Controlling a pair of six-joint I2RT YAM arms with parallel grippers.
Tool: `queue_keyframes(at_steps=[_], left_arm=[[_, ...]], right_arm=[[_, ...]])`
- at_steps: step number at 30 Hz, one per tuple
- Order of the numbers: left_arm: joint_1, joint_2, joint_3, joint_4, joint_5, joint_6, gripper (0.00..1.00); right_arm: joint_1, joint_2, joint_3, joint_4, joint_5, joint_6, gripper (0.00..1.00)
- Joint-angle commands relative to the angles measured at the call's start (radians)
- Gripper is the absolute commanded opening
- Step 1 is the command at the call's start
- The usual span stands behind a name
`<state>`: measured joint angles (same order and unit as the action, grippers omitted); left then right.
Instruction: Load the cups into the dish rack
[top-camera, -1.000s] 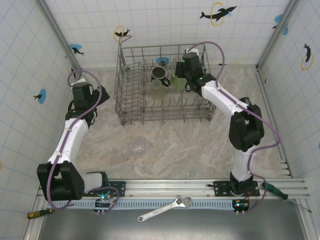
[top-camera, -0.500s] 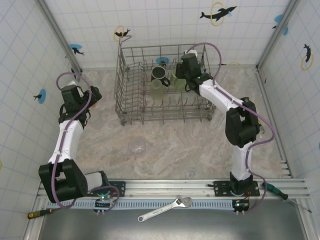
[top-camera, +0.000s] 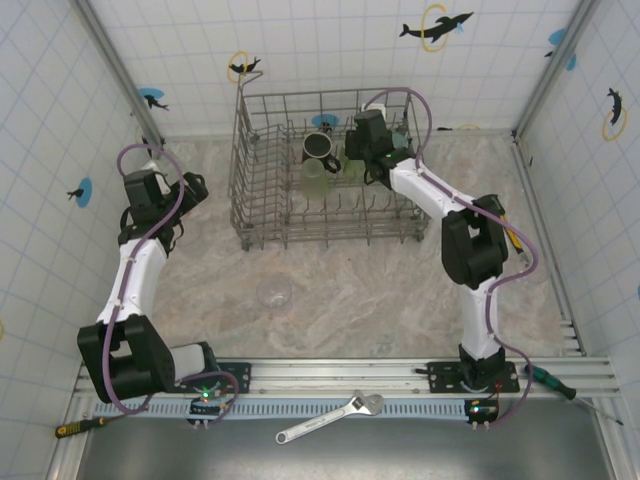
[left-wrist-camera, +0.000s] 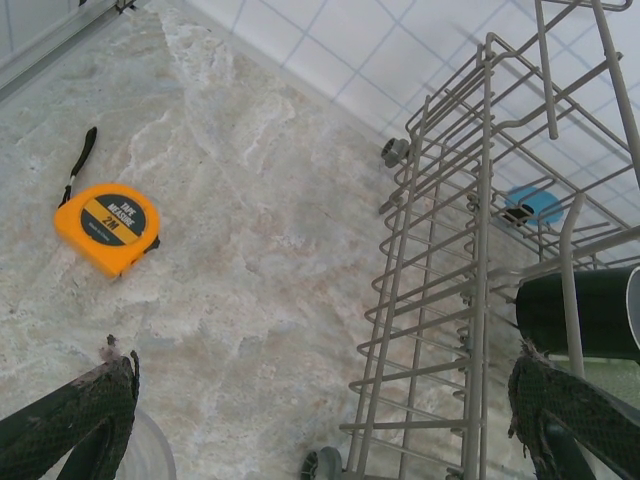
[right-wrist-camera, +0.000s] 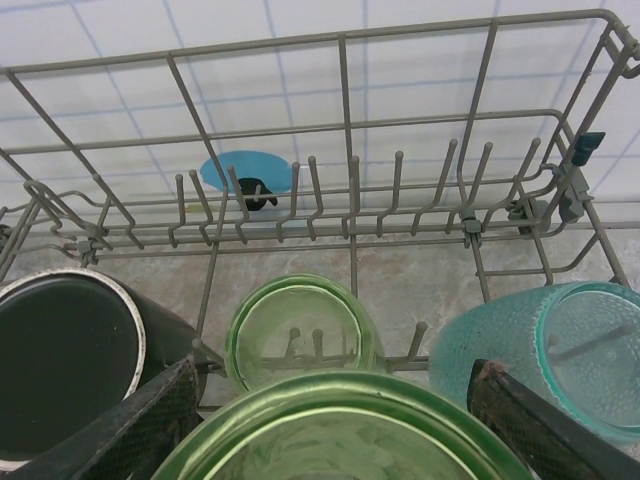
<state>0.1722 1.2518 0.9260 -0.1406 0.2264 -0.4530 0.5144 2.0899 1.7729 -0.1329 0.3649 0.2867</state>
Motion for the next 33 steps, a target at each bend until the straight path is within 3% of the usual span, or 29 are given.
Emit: queue_keyframes(at_steps=[1, 20, 27, 33], left_arm=[[0.007, -0.011, 0.001, 0.028, 0.020, -0.010, 0.98], [0.010, -0.015, -0.001, 0.029, 0.024, -0.015, 0.98], [0.016, -0.017, -0.001, 0.030, 0.025, -0.019, 0.98], [0.019, -0.020, -0.002, 0.030, 0.022, -0.019, 0.98]], right_arm=[[0.007, 0.018, 0.046, 0.009, 0.030, -0.019, 0.46], [0.012, 0.063, 0.015, 0.012, 0.020, -0.038, 0.69], [0.017, 0.051, 0.003, -0.009, 0.016, -0.039, 0.88], [0.018, 0.024, 0.002, -0.042, 0.016, -0.037, 0.90]])
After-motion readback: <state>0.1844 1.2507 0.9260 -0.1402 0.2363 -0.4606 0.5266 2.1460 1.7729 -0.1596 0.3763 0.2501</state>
